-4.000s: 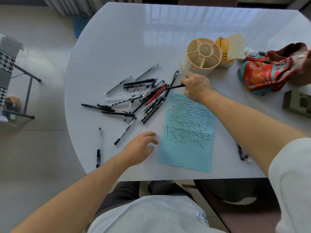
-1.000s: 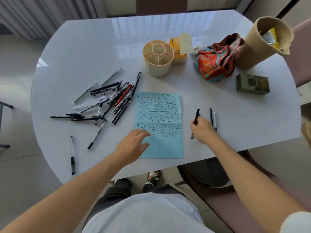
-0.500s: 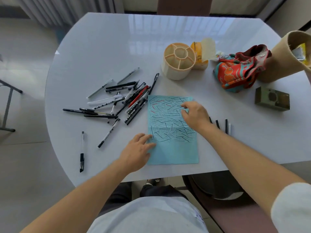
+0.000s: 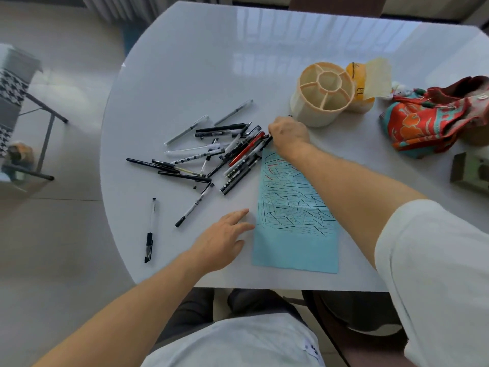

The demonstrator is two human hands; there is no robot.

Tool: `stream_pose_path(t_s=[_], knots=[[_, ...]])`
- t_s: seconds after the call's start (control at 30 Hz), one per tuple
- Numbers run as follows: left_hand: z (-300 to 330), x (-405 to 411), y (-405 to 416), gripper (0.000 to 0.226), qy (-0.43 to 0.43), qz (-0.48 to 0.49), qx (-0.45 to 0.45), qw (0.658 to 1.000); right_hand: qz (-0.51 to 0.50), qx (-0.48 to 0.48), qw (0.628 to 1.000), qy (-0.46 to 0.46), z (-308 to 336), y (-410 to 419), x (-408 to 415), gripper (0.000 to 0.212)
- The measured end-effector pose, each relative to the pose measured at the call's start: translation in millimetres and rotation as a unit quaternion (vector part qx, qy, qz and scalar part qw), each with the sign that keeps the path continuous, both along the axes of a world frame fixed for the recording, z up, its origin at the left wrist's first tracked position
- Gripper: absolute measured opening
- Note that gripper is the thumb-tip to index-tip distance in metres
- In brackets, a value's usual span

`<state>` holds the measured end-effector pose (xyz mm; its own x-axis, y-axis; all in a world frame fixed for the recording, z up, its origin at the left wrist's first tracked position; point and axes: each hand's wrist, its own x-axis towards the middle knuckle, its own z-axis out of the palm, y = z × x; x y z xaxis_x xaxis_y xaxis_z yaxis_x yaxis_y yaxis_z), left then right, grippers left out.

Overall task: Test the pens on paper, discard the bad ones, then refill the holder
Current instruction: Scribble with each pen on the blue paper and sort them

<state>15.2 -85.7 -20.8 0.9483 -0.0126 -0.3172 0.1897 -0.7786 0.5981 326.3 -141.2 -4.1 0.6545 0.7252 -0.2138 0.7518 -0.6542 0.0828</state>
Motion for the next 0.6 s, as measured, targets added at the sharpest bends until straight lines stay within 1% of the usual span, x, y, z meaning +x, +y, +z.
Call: stream_pose_path(t_s=[0.07,0.13,0.2,0.27,0.3,0.33,0.37,0.4,0.43,0.47,0.5,0.53,0.6], knots=[[1.1,0.5,1.2,0.051,0.002,0.001,-0.002,1.0,0.029,-0.003,1.0,-0.001,4.7,-8.0,2.7,0.03],[2.1,1.3,1.7,0.05,0.005,0.001,-0.003,1.0,0.051,0.014,0.999,0.004,12.4,-20.6,4.5,0.025],[2.6,2.9,2.5,0.049,0.011,0.005,-0.012,1.0,0.031,0.076,0.996,0.024,23.3,-37.1,4.1,0.019],[3.3,4.8,2.3,0.047,0.023,0.021,-0.03,0.999,-0.04,0.193,0.978,0.065,35.6,-58.0,-4.7,0.018],[4.7,6.3,1.7,0.047,0.03,0.038,-0.047,0.998,-0.093,0.266,0.955,0.093,41.9,-69.7,-14.0,0.018],[6.9,8.7,0.4,0.046,0.035,0.06,-0.07,0.995,-0.151,0.341,0.918,0.136,47.3,-81.3,-26.2,0.018],[10.5,11.8,-1.8,0.046,0.036,0.084,-0.098,0.991,-0.212,0.408,0.865,0.2,52.2,-92.8,-42.6,0.016],[14.9,15.9,-5.2,0.045,0.035,0.109,-0.131,0.985,-0.269,0.461,0.796,0.284,55.5,-102.9,-62.1,0.011],[19.7,20.3,-9.2,0.045,0.036,0.134,-0.166,0.976,-0.311,0.494,0.726,0.363,56.8,-111.9,-83.3,0.007],[23.9,24.9,-13.7,0.044,0.042,0.153,-0.201,0.967,-0.336,0.51,0.672,0.42,55.4,-121.2,-105.2,0.004],[27.9,29.3,-18.5,0.042,0.055,0.164,-0.234,0.957,-0.348,0.511,0.643,0.452,51.8,-130.5,-127.4,0.003],[31.7,33.5,-23.5,0.038,0.076,0.165,-0.262,0.948,-0.355,0.512,0.623,0.473,47.4,-139.2,-148.2,0.003],[37.0,39.7,-33.5,0.02,0.119,0.134,-0.279,0.944,-0.379,0.522,0.584,0.493,39.3,-153.6,-182.7,0.003]])
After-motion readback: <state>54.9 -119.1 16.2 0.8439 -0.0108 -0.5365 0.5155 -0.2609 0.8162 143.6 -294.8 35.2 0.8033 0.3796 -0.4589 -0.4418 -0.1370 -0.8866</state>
